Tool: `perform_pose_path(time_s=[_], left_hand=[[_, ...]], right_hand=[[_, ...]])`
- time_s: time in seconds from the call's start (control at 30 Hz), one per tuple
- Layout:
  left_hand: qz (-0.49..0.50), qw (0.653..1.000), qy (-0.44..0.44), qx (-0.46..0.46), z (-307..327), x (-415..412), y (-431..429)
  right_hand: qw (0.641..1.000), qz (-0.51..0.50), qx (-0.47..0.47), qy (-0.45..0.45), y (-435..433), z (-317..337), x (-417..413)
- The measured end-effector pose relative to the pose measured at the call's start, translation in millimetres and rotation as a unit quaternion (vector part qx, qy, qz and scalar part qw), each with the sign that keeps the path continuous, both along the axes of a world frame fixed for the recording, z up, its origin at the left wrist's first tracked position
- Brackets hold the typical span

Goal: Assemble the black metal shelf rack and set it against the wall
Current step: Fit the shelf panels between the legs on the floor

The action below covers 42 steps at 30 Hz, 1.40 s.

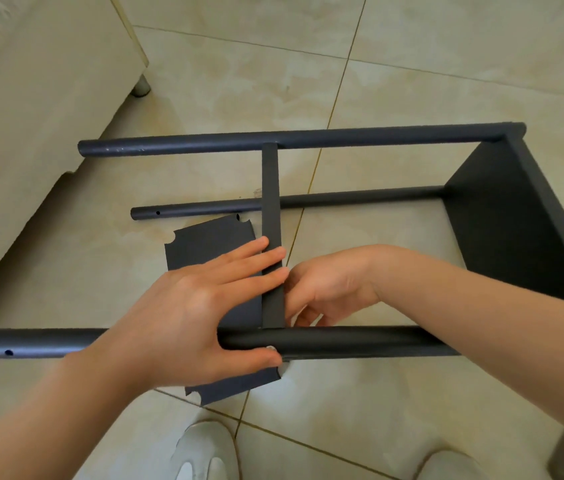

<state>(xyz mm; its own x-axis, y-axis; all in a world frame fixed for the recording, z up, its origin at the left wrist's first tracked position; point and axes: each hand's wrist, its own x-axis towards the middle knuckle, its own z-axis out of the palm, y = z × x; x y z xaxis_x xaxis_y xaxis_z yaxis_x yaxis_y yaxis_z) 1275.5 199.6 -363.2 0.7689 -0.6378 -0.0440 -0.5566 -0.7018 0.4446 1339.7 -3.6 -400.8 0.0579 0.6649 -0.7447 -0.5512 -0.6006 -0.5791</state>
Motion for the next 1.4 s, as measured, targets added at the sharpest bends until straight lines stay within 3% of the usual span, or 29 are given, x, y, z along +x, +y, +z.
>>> perform_pose_path(time_s=[0.13,0.23,0.37,0.47,0.53,0.6,0.7,0.83,0.9,1.0,1.1,1.27,1.4], left_hand=[[0.02,0.997,0.0,0.068,4,-2,-2],[0.065,0.991,-0.026,0.116,7,-17,-9],[0.133,0.986,-0.097,0.019,11,-52,-13],[0.194,0.973,-0.089,-0.084,10,-79,-7],[0.282,0.944,-0.058,-0.164,15,-97,-6],[0.418,0.875,0.069,-0.235,20,-109,-8],[0.554,0.714,0.281,-0.324,18,-109,-7],[0.558,0.496,0.472,-0.469,25,-97,-12],[0.545,0.444,0.466,-0.537,25,-93,-17],[0.567,0.415,0.417,-0.577,23,-86,-19],[0.583,0.408,0.405,-0.575,25,-83,-21],[0.588,0.417,0.379,-0.58,30,-82,-21],[0.57,0.443,0.343,-0.6,43,-73,-18]], right_hand=[[0.989,-0.002,-0.05,-0.137,-14,30,-1],[0.958,0.016,-0.088,-0.272,-25,52,-20],[0.89,-0.013,-0.13,-0.436,-35,59,-63],[0.845,-0.028,-0.174,-0.505,-43,59,-92],[0.82,-0.032,-0.194,-0.537,-48,60,-106],[0.797,-0.028,-0.213,-0.565,-52,62,-115],[0.778,-0.019,-0.228,-0.586,-52,64,-121],[0.761,-0.013,-0.234,-0.604,-48,70,-125],[0.761,-0.012,-0.236,-0.604,-45,72,-125],[0.765,-0.011,-0.229,-0.602,-42,70,-122],[0.77,-0.004,-0.225,-0.598,-41,66,-119],[0.786,0.003,-0.215,-0.58,-39,64,-114],[0.789,-0.007,-0.193,-0.583,-38,74,-106]])
